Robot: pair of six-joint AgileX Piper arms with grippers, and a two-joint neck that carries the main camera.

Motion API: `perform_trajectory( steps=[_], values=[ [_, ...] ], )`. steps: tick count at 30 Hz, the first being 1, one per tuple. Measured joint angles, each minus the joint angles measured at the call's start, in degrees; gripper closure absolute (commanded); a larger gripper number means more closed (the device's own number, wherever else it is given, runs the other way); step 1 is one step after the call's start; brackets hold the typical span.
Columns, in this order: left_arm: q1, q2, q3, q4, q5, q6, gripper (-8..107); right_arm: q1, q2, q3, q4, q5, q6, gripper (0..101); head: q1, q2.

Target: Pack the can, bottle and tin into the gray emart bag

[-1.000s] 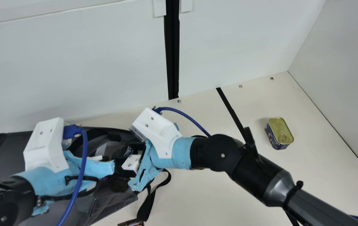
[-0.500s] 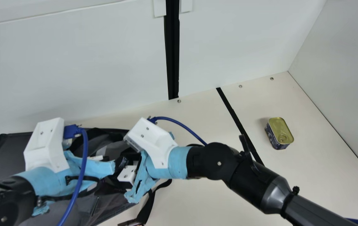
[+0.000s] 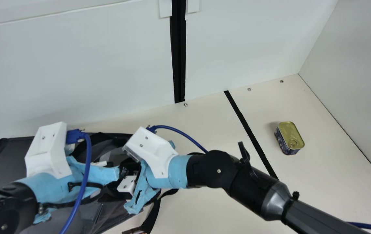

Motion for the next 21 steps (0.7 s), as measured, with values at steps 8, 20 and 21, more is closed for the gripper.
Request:
perform_trajectory(
  steps=[8, 20, 21],
  values=[
    [0.0, 0.0, 0.0, 0.0, 0.0, 0.0, 89, -0.6, 3.1, -1.9, 1.2, 0.3, -2.3, 101, 0.0, -0.1],
    [0.0, 0.0, 0.0, 0.0, 0.0, 0.0, 89, -1.3, 7.2, -4.0, 2.9, 1.1, -5.3, 101, 0.0, -0.1],
    [0.0, 0.0, 0.0, 0.0, 0.0, 0.0, 89, -1.4, 7.5, -4.2, 2.9, 1.1, -5.4, 101, 0.0, 0.0]
  ],
)
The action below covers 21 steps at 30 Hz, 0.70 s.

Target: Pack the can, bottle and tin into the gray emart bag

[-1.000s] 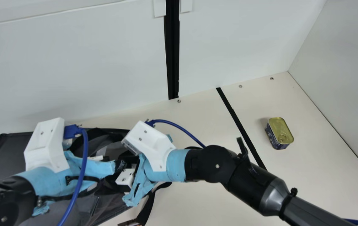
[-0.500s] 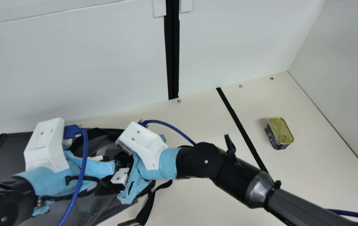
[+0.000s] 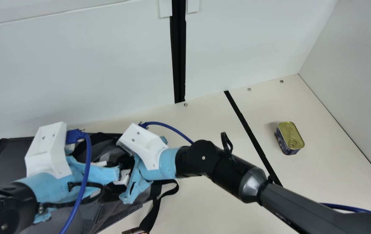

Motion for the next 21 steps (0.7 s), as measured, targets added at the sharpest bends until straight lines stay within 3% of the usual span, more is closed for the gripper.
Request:
perform_trajectory(
  steps=[15, 21],
  values=[
    [0.0, 0.0, 0.0, 0.0, 0.0, 0.0, 89, 0.3, 3.6, -2.8, 0.2, 0.5, -0.6, 101, 0.0, 0.0],
    [0.0, 0.0, 0.0, 0.0, 0.0, 0.0, 89, 0.7, 4.3, -3.4, -0.2, 0.5, -0.6, 81, 0.0, 0.0]
  ],
)
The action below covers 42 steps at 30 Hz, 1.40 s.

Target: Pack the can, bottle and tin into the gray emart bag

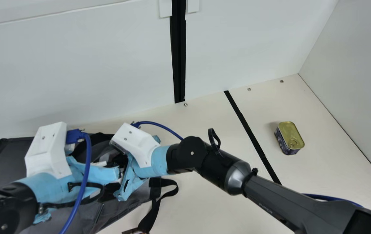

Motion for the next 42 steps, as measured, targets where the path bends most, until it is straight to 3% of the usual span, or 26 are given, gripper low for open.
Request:
perform_trajectory(
  steps=[21, 42],
  values=[
    [0.0, 0.0, 0.0, 0.0, 0.0, 0.0, 89, -0.7, -0.4, 0.3, -1.4, 1.5, 0.1, 11, 0.0, -0.1],
    [0.0, 0.0, 0.0, 0.0, 0.0, 0.0, 89, -4.5, -6.1, 4.2, -3.5, 3.0, 1.5, 10, 0.0, -0.1]
  ],
)
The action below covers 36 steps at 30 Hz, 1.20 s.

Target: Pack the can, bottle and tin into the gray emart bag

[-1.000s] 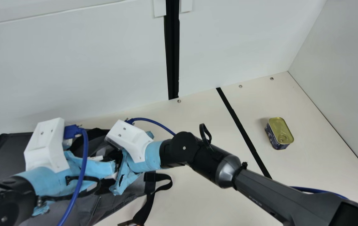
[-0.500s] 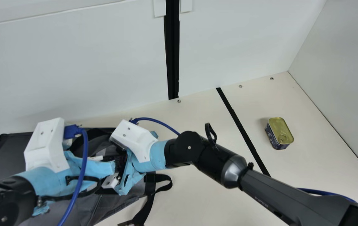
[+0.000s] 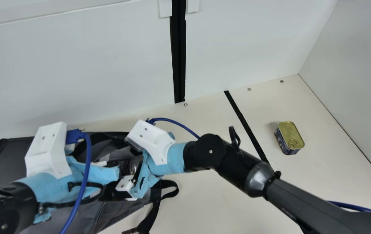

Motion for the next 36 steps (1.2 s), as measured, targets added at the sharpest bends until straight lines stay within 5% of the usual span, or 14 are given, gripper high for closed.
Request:
perform_trajectory(
  steps=[36],
  values=[
    [0.0, 0.0, 0.0, 0.0, 0.0, 0.0, 89, -8.5, -13.3, 6.1, -11.0, 1.4, 8.4, 10, 0.0, 0.0]
  ],
)
